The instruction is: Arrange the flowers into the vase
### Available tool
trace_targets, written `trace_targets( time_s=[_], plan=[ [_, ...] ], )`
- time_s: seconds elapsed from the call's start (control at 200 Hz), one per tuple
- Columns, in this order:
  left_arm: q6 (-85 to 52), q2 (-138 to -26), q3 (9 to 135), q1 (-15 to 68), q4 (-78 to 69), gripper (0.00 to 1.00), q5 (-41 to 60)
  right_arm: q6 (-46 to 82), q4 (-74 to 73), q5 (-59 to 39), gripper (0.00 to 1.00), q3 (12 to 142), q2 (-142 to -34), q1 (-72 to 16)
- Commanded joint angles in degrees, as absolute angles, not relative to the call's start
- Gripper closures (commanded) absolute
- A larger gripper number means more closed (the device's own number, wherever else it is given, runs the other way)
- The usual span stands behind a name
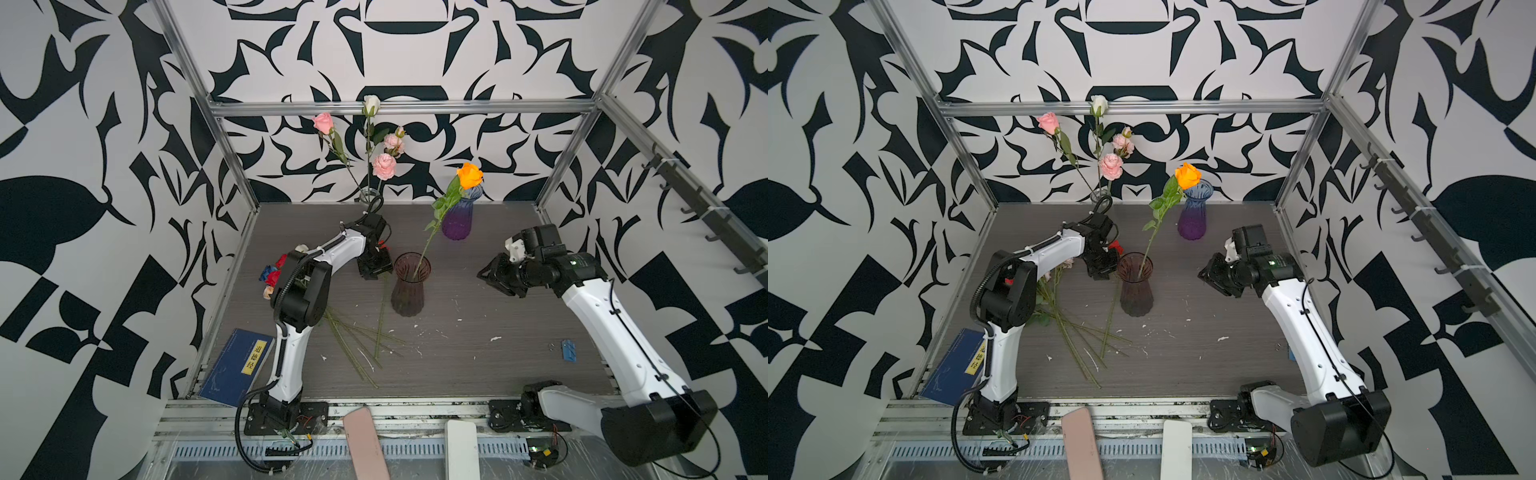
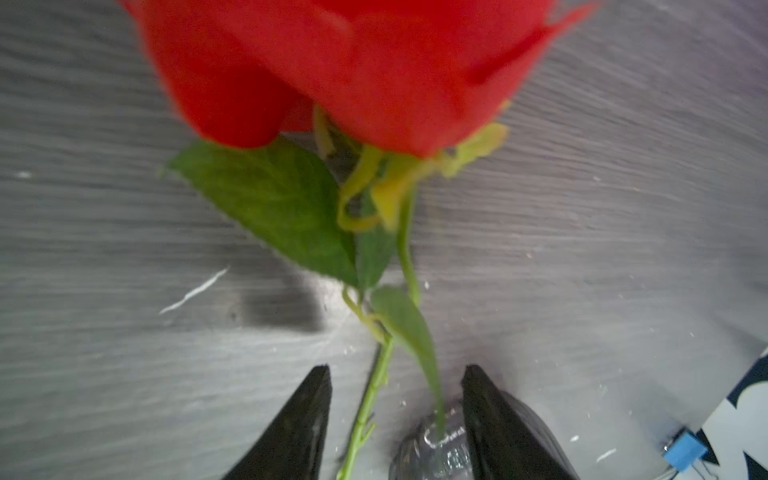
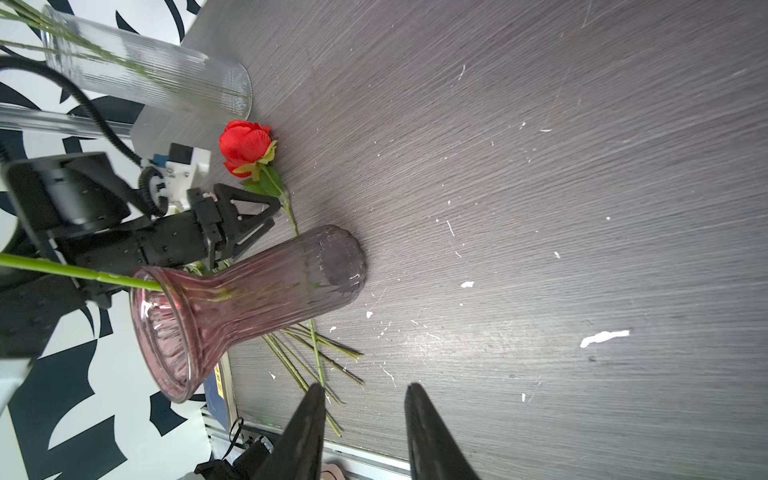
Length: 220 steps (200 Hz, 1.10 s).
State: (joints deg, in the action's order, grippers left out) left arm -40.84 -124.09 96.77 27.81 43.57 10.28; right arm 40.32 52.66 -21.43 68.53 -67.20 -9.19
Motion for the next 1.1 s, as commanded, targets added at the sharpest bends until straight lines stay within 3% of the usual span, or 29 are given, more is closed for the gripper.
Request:
trace_targets(
  time_s=[0.0, 0.175, 0.535, 0.66, 0.8, 0.875, 0.985, 1.095],
  plan=[
    [-42.6, -125.6, 98.4, 27.8, 47.3, 0.48, 9.2, 39.0, 53.4, -21.5, 0.64, 69.6, -65.8, -8.5],
    [-42.5, -125.7, 96.8, 27.3, 50.5, 0.56, 3.4, 38.8, 53.4, -22.0, 0.64, 70.3, -66.4, -8.2],
    [-40.1, -121.4, 89.5, 23.3, 52.1, 0.56, -2.3, 39.1, 52.6, -23.4, 0.64, 70.2, -67.9, -8.0],
    [-39.7, -120.1, 88.4, 23.0, 49.4, 0.57, 2.1, 39.3, 52.3, -23.8, 0.64, 70.4, -68.2, -8.0],
    [-39.8, -119.3, 87.4, 23.2, 39.1, 0.68, 18.7, 39.3, 52.3, -23.9, 0.64, 70.6, -68.4, -8.0],
    [-41.2, -119.9, 88.7, 23.7, 37.2, 0.64, 22.4, 39.3, 52.3, -24.1, 0.64, 70.4, -68.4, -8.0],
    [-41.5, -121.8, 92.4, 24.6, 38.5, 0.43, 21.5, 39.2, 52.4, -24.1, 0.64, 70.5, -68.1, -8.0],
    [-42.5, -123.8, 95.8, 24.9, 38.5, 0.44, 22.8, 38.8, 53.0, -23.8, 0.64, 70.2, -67.5, -7.9]
  ],
)
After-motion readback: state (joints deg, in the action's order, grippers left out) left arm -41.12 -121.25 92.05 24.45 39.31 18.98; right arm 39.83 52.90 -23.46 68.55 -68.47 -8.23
